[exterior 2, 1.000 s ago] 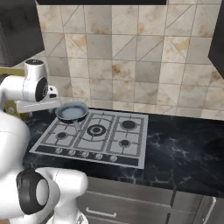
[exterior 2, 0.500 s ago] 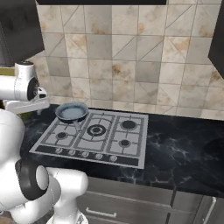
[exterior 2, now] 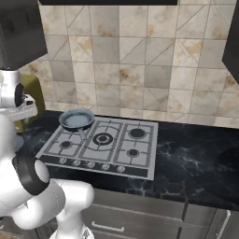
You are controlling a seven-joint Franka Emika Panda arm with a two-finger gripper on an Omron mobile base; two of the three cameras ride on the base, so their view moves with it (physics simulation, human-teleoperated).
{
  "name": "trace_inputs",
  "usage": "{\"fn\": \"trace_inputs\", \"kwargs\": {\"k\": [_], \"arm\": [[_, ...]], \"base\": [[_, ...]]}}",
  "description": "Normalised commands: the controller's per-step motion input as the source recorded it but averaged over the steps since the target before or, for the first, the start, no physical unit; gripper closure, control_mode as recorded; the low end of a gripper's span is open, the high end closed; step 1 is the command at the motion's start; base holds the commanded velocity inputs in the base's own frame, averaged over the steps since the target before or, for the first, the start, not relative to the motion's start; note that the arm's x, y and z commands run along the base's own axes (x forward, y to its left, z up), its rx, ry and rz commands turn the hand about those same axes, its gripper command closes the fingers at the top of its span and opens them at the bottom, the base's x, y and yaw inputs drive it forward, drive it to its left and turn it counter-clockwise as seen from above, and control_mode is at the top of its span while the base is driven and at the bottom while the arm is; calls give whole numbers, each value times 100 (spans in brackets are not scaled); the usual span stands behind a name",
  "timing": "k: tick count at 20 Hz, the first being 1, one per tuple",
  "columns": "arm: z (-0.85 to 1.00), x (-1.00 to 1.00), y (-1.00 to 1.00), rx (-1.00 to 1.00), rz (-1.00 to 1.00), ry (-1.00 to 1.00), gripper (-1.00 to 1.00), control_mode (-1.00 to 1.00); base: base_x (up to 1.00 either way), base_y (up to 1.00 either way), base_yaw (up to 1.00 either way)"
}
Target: Pick up the butter stick and place it in the pan. Then turn on the burner for the pan.
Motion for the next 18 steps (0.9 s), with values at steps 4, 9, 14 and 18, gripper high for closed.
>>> {"fn": "trace_inputs", "kwargs": {"k": [4, 9, 14, 18], "arm": [[-7, 0, 57, -7, 5, 0, -100, -100], [-10, 0, 53, -7, 5, 0, -100, -100], [-7, 0, 45, -6, 5, 0, -100, -100], [-11, -5, 33, -4, 6, 0, -100, -100]], "base": [[0, 0, 0], [0, 0, 0], [0, 0, 0], [0, 0, 0]]}}
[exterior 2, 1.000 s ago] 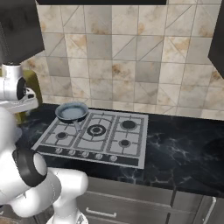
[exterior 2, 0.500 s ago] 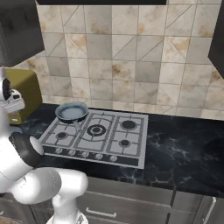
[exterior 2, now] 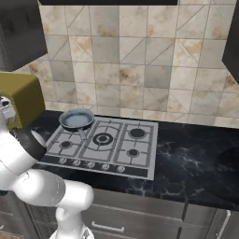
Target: Pick up the butter stick and place it in the pan. Then turn on the burner for the pan.
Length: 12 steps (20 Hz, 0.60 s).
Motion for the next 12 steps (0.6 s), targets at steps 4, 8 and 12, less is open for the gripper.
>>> {"fn": "trace_inputs", "kwargs": {"k": [4, 8, 12], "arm": [[-30, 0, 26, -1, 7, -1, -100, -100], [-48, 0, 13, 0, 7, -7, -100, -100], [-43, 0, 5, 0, 7, -5, -100, -100]], "base": [[0, 0, 0], [0, 0, 0], [0, 0, 0]]}}
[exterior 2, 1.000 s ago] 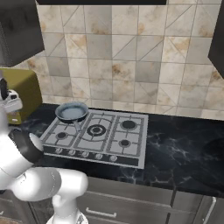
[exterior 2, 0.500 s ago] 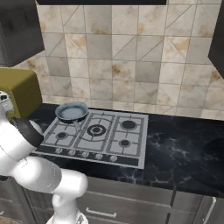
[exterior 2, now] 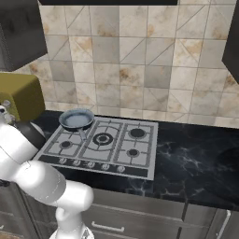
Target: Pick up the butter stick and place it in the pan. Then turn on the burner for the pan.
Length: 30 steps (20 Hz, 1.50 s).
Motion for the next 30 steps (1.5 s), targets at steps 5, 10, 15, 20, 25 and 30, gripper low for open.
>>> {"fn": "trace_inputs", "kwargs": {"k": [5, 10, 15, 20, 25, 30], "arm": [[-31, 0, 8, 0, 6, 0, -100, -100], [-34, 0, 5, 0, 5, 0, -100, -100], [-36, 4, 6, 0, 5, 0, -100, -100], [-20, 13, 8, 0, 2, 0, -100, -100], [-10, 15, 4, 0, 1, 0, -100, -100], [-8, 8, 15, 0, 0, 0, -100, -100]], "base": [[0, 0, 0], [0, 0, 0], [0, 0, 0], [0, 0, 0], [0, 0, 0], [0, 0, 0]]}}
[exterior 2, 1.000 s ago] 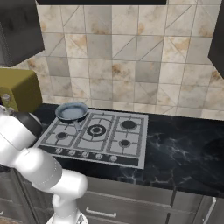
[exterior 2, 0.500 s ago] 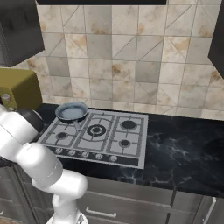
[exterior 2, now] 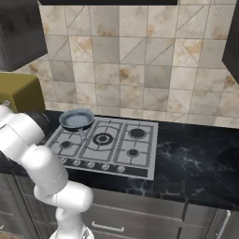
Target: Pick up the butter stick and place it in the pan. Then turn on the burner for the pan.
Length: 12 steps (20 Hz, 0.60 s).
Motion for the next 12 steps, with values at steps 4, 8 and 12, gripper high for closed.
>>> {"fn": "trace_inputs", "kwargs": {"k": [4, 8, 12], "arm": [[0, 1, 20, 0, 0, 0, -100, -100], [-2, 7, 18, 0, 0, 0, -100, -100], [-13, 20, 5, 0, 0, 0, -100, -100]], "base": [[0, 0, 0], [0, 0, 0], [0, 0, 0]]}}
